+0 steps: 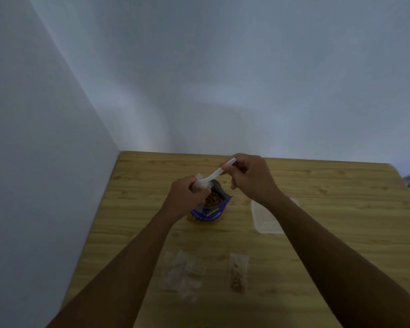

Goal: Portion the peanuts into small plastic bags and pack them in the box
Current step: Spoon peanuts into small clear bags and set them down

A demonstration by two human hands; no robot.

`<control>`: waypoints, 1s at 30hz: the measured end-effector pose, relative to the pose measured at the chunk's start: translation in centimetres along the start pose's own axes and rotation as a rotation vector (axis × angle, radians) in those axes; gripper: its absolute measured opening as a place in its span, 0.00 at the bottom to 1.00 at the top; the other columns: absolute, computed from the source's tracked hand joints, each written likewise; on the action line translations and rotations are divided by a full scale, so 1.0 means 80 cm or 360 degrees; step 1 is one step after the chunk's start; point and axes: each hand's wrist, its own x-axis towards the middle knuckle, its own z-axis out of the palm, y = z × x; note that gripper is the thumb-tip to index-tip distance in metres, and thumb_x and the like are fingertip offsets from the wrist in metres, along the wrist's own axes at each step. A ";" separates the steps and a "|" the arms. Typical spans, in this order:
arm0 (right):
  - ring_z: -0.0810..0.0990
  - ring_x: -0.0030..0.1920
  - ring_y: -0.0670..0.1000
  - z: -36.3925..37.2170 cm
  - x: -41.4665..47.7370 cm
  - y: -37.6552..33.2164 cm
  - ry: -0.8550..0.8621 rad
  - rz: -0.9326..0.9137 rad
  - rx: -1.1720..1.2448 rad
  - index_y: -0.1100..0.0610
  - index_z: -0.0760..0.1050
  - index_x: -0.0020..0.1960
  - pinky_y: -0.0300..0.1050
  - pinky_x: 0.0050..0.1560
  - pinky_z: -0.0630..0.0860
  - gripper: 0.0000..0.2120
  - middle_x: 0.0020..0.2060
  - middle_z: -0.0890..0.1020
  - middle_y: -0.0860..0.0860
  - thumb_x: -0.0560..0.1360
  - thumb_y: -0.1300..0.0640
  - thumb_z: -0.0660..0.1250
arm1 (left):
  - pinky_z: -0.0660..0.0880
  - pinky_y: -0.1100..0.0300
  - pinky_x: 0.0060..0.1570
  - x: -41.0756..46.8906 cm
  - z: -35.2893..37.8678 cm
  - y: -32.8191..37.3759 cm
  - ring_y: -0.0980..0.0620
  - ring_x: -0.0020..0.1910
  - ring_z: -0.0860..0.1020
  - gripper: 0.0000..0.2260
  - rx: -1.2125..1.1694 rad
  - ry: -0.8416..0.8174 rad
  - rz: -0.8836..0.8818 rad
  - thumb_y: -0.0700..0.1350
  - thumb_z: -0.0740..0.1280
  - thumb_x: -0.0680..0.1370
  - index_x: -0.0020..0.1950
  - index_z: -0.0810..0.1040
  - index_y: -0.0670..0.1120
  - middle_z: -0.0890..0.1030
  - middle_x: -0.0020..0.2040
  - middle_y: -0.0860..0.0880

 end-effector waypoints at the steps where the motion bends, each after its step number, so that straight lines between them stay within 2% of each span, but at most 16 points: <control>1: 0.80 0.25 0.53 -0.002 0.001 -0.004 -0.0015 -0.0079 -0.0043 0.57 0.84 0.48 0.42 0.27 0.76 0.04 0.31 0.83 0.47 0.78 0.61 0.70 | 0.72 0.62 0.30 0.000 0.001 0.000 0.54 0.32 0.74 0.10 0.0008 -0.0001 -0.0001 0.47 0.74 0.73 0.45 0.81 0.41 0.80 0.37 0.43; 3: 0.79 0.25 0.53 -0.006 0.003 -0.007 0.0005 -0.0209 -0.0099 0.56 0.84 0.49 0.44 0.27 0.75 0.05 0.30 0.82 0.44 0.78 0.61 0.69 | 0.77 0.59 0.34 0.000 0.003 -0.001 0.49 0.37 0.79 0.10 -0.0014 0.0021 -0.0025 0.47 0.74 0.73 0.48 0.81 0.42 0.82 0.40 0.44; 6: 0.78 0.26 0.53 -0.011 0.005 -0.008 0.0016 -0.0239 -0.0092 0.55 0.83 0.50 0.45 0.26 0.75 0.05 0.31 0.82 0.44 0.78 0.61 0.69 | 0.80 0.47 0.40 -0.002 0.004 -0.004 0.45 0.43 0.82 0.11 -0.0088 0.0033 -0.0088 0.49 0.74 0.72 0.49 0.81 0.44 0.83 0.43 0.44; 10: 0.79 0.27 0.49 -0.016 0.006 0.009 0.0393 0.0048 0.0189 0.57 0.83 0.52 0.41 0.26 0.76 0.05 0.37 0.85 0.51 0.80 0.58 0.68 | 0.83 0.46 0.42 -0.008 -0.003 -0.006 0.48 0.45 0.84 0.12 -0.0356 -0.0015 -0.0190 0.56 0.76 0.69 0.47 0.83 0.52 0.85 0.44 0.50; 12: 0.79 0.26 0.48 -0.011 0.000 0.026 0.0510 0.0202 0.0093 0.55 0.83 0.50 0.41 0.27 0.76 0.07 0.36 0.85 0.51 0.80 0.55 0.68 | 0.83 0.48 0.44 -0.013 -0.009 -0.009 0.48 0.46 0.84 0.15 -0.0483 -0.0013 -0.0289 0.57 0.77 0.68 0.48 0.84 0.50 0.86 0.44 0.49; 15: 0.80 0.25 0.44 0.012 -0.022 0.053 0.0362 0.0370 -0.0144 0.53 0.84 0.46 0.38 0.27 0.76 0.08 0.35 0.85 0.49 0.80 0.53 0.68 | 0.81 0.47 0.44 -0.019 -0.016 -0.012 0.48 0.42 0.84 0.12 -0.0603 -0.0038 -0.0415 0.52 0.76 0.72 0.48 0.84 0.46 0.86 0.43 0.47; 16: 0.81 0.26 0.44 0.020 -0.031 0.060 0.0265 0.0425 -0.0142 0.53 0.84 0.45 0.41 0.28 0.78 0.08 0.35 0.86 0.49 0.80 0.53 0.68 | 0.81 0.47 0.43 -0.021 -0.018 -0.012 0.47 0.40 0.83 0.10 -0.0614 -0.0037 -0.0446 0.52 0.75 0.73 0.46 0.85 0.46 0.86 0.42 0.45; 19: 0.84 0.37 0.49 0.042 -0.047 0.079 0.0193 0.0508 -0.0187 0.54 0.84 0.50 0.53 0.43 0.83 0.07 0.41 0.86 0.50 0.78 0.52 0.70 | 0.78 0.52 0.38 -0.028 -0.023 -0.010 0.49 0.34 0.79 0.10 -0.0647 -0.0042 -0.0550 0.53 0.74 0.73 0.42 0.86 0.47 0.85 0.39 0.43; 21: 0.81 0.50 0.49 0.049 -0.053 0.083 0.0335 0.0525 -0.0316 0.54 0.81 0.60 0.49 0.53 0.79 0.14 0.50 0.82 0.50 0.77 0.51 0.71 | 0.74 0.54 0.37 -0.032 -0.024 -0.010 0.50 0.32 0.76 0.11 -0.0691 -0.0069 -0.0591 0.54 0.75 0.73 0.43 0.86 0.47 0.82 0.36 0.44; 23: 0.76 0.56 0.48 0.053 -0.057 0.078 0.0517 0.0383 -0.0351 0.54 0.78 0.64 0.44 0.55 0.74 0.17 0.55 0.76 0.50 0.76 0.53 0.71 | 0.73 0.55 0.36 -0.036 -0.024 -0.010 0.50 0.33 0.74 0.10 -0.0756 -0.0128 -0.0595 0.55 0.74 0.73 0.47 0.86 0.49 0.81 0.37 0.45; 25: 0.77 0.50 0.46 0.055 -0.062 0.062 0.0542 0.0171 -0.0305 0.54 0.80 0.59 0.36 0.50 0.74 0.12 0.52 0.77 0.49 0.76 0.55 0.72 | 0.75 0.54 0.36 -0.041 -0.020 -0.004 0.49 0.36 0.75 0.10 -0.0781 -0.0205 -0.0572 0.54 0.71 0.76 0.51 0.86 0.50 0.81 0.41 0.43; 26: 0.77 0.45 0.44 0.056 -0.064 0.055 0.0469 0.0136 -0.0260 0.53 0.81 0.55 0.32 0.45 0.73 0.09 0.49 0.79 0.48 0.76 0.54 0.73 | 0.78 0.53 0.38 -0.044 -0.017 -0.001 0.48 0.38 0.76 0.10 -0.0787 -0.0248 -0.0557 0.53 0.68 0.78 0.54 0.85 0.50 0.80 0.42 0.43; 30: 0.82 0.39 0.41 0.056 -0.081 0.046 0.0075 0.0285 -0.0045 0.50 0.85 0.50 0.33 0.39 0.77 0.08 0.39 0.85 0.43 0.75 0.47 0.73 | 0.80 0.46 0.47 -0.060 0.000 0.011 0.50 0.38 0.78 0.12 -0.0880 -0.0409 -0.0555 0.52 0.64 0.81 0.57 0.84 0.50 0.78 0.40 0.45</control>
